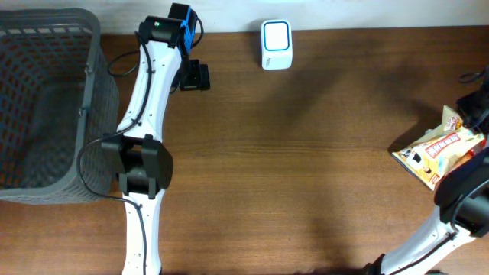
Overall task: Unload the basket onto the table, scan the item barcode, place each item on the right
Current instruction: 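Carry the orange pack to the right table edge and release it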
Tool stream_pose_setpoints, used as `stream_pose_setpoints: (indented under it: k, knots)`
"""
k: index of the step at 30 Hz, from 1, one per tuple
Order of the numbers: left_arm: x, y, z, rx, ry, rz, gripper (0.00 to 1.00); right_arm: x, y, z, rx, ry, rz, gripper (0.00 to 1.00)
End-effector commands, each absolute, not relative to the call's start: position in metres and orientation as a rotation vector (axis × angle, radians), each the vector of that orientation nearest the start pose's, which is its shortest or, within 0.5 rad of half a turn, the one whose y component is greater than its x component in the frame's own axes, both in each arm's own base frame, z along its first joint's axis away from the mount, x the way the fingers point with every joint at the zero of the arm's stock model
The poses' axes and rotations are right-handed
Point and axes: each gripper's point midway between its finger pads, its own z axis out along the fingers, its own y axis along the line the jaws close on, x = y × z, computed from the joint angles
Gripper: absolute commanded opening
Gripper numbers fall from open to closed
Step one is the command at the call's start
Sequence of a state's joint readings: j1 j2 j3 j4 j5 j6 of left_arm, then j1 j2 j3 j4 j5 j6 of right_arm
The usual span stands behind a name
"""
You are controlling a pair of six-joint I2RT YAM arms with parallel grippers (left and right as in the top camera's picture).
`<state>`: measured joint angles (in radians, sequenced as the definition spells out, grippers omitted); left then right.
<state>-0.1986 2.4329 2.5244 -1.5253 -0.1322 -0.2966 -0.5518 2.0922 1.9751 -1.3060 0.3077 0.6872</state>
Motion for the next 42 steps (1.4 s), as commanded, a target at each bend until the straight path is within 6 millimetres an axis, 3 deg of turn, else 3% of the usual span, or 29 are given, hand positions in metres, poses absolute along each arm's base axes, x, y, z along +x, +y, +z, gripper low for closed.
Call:
stream_pose_setpoints:
  k: [1,5,6,7,8,10,13,15,19,25,31,35,42]
  knots:
    - [0.487,-0.069,0.134,-0.187,2.948,0.154,0.99,0.335,-0.274,0.138,1.719,2.426,-0.456,0.56]
    - [0.488,-0.069,0.134,-0.186,2.947,0.154,0.99,0.339,-0.261,0.150,1.649,2.476,-0.342,0.71]
    - [0.487,-0.069,0.134,-0.186,2.947,0.154,0.99,0.339,-0.257,0.159,1.641,2.462,-0.311,0.79]
    - [0.487,-0.069,0.134,-0.186,2.948,0.154,0.99,0.340,-0.253,0.169,1.629,2.444,-0.274,0.93]
    - [0.487,-0.069,0.134,-0.186,2.948,0.154,0.99,0.341,-0.247,0.181,1.609,2.426,-0.224,1.00]
    - [0.488,-0.069,0.134,-0.187,2.947,0.154,0.99,0.342,-0.231,0.209,1.545,2.396,-0.106,0.99]
    - [0.488,-0.069,0.134,-0.187,2.946,0.153,0.99,0.325,-0.205,0.255,1.455,2.360,-0.006,0.99]
    - [0.488,-0.070,0.134,-0.186,2.948,0.142,0.99,0.312,-0.189,0.277,1.375,2.366,0.013,0.99]
    - [0.493,-0.082,0.134,-0.180,2.938,0.038,0.99,0.282,-0.150,0.302,1.212,2.454,0.004,0.98]
    - [0.496,-0.083,0.134,-0.179,2.926,0.035,0.99,0.246,-0.086,0.321,0.940,2.559,0.013,0.98]
    - [0.496,-0.083,0.134,-0.179,2.926,0.035,0.99,0.211,-0.038,0.315,0.740,2.632,0.064,0.98]
    - [0.496,-0.083,0.134,-0.179,2.926,0.035,0.99,0.208,-0.021,0.315,0.677,2.648,0.135,0.98]
    - [0.496,-0.083,0.134,-0.179,2.926,0.035,0.99,0.215,-0.022,0.308,0.686,2.682,0.129,0.98]
